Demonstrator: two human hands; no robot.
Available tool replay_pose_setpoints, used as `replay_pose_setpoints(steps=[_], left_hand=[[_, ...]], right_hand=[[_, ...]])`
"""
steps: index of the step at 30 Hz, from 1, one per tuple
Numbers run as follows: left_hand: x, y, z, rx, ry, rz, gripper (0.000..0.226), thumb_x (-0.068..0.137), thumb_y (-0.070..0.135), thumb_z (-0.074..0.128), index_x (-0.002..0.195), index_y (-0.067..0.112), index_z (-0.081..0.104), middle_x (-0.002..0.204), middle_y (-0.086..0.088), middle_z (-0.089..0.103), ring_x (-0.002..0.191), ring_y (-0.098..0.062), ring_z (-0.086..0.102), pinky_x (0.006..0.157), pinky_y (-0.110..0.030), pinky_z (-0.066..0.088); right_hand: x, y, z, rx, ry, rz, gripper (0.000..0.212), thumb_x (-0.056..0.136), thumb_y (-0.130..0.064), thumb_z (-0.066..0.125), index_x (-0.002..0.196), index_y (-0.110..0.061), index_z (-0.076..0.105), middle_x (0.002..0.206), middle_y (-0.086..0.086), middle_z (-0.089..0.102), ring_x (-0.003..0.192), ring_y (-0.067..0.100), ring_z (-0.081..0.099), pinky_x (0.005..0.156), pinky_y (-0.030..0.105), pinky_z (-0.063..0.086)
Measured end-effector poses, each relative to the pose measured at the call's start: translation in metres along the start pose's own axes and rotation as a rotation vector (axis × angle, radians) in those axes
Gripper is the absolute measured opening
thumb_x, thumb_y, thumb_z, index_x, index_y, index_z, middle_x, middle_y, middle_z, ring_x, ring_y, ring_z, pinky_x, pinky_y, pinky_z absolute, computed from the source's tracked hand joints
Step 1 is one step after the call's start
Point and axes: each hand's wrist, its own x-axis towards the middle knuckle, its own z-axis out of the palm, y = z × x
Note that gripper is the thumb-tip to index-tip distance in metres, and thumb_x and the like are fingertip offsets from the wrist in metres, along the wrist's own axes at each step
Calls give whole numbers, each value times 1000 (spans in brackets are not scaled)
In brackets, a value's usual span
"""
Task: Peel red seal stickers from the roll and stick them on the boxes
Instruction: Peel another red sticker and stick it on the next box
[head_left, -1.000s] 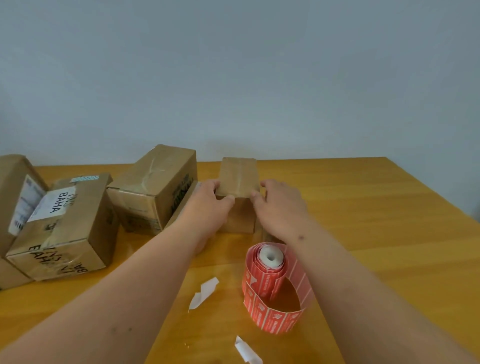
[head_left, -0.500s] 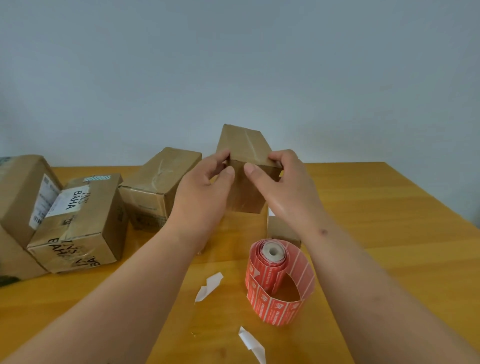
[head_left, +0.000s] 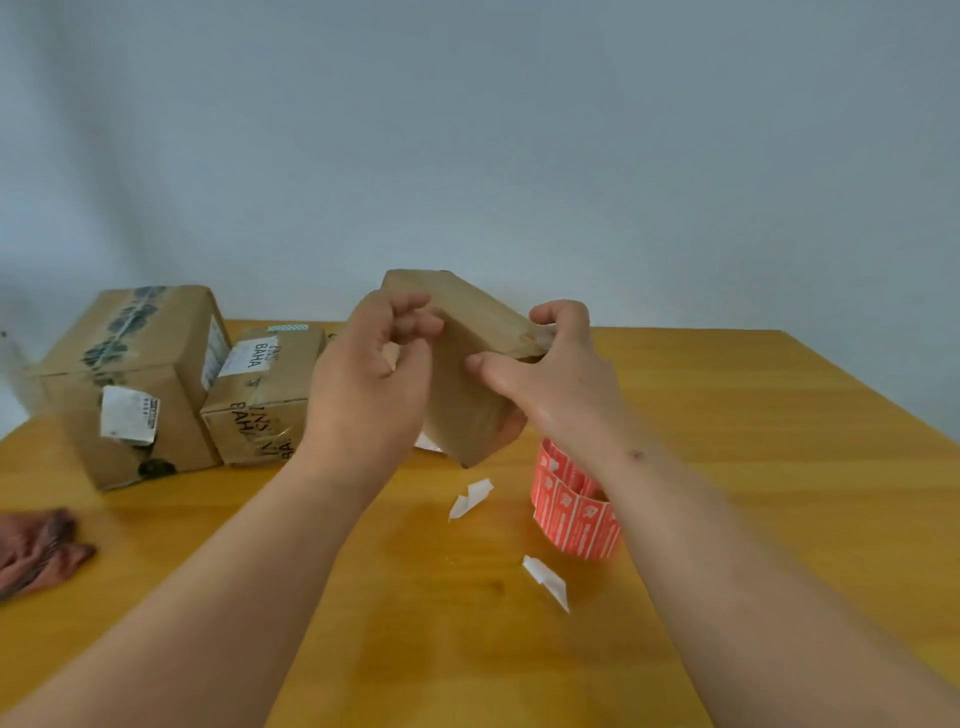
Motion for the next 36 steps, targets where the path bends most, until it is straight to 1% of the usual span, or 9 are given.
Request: replay_pose_setpoints(steps=[4, 8, 12, 16, 19, 22, 25, 30, 36], left_hand=[[-5, -15, -41, 503, 35, 130, 44, 81, 22, 61, 125, 28, 58, 128, 7, 51, 124, -19, 42, 108, -44, 30], [-20, -30, -69, 727, -378, -31, 61, 82, 44, 60, 140, 45, 39, 155, 15, 26, 144, -16, 18, 118, -49, 6], [-33, -49, -69, 840, -689, -91, 77, 81, 58, 60, 145, 50, 19, 160, 17, 11, 146, -14, 17, 120, -50, 4], [-35, -52, -55, 835, -581, -58, 74, 78, 60, 63, 142, 49, 28, 150, 17, 23, 138, -17, 28, 118, -48, 12], [-31, -47, -47, 917, -538, -36, 73, 71, 68, 62, 135, 48, 35, 141, 14, 31, 134, -18, 26, 117, -48, 13], [-30, -39, -40, 933, -494, -33, 77, 64, 80, 57, 127, 40, 39, 135, 12, 33, 131, -19, 28, 117, -49, 14], [-32, -28, -31, 859, -452, 9, 80, 62, 83, 52, 127, 38, 38, 135, 12, 32, 133, -18, 27, 118, -47, 11], [-37, -14, -9, 770, -428, 116, 58, 81, 64, 55, 132, 42, 37, 143, 14, 30, 139, -15, 20, 120, -48, 4], [-44, -7, 15, 724, -436, 157, 43, 90, 50, 55, 130, 42, 43, 141, 17, 36, 140, -13, 22, 121, -46, 4]], right_hand=[[-25, 0, 18, 27, -250, -67, 77, 73, -33, 78, 134, -32, 31, 124, -7, 46, 98, 5, 54, 63, 13, 41], [-36, 13, 32, -73, -447, -29, 90, 68, -23, 81, 141, -27, 28, 126, -4, 44, 105, 11, 52, 81, 25, 51], [-40, 20, 34, -328, -557, -58, 89, 70, -23, 77, 143, -24, 26, 128, -5, 37, 115, 14, 44, 100, 36, 43], [-37, 19, 27, -594, -512, -163, 86, 69, -31, 70, 145, -29, 27, 143, -9, 30, 130, 15, 33, 111, 44, 27], [-35, 10, 15, -595, -431, -202, 73, 76, -34, 66, 142, -32, 35, 147, -12, 31, 134, 12, 28, 113, 45, 21], [-26, 14, -2, -616, -223, -100, 44, 82, -29, 58, 124, -36, 51, 133, -12, 46, 129, 12, 37, 112, 46, 22], [-18, 26, -18, -754, -110, -21, 9, 82, -26, 54, 86, -33, 56, 101, -12, 57, 107, 16, 53, 99, 41, 28], [-26, 41, -37, -980, -209, 14, 15, 73, -35, 52, 76, -23, 59, 77, -7, 60, 80, 14, 55, 85, 40, 30], [-33, 60, -44, -1148, -309, 9, 10, 77, -30, 54, 82, -27, 63, 97, -5, 49, 99, 18, 43, 87, 41, 29]])
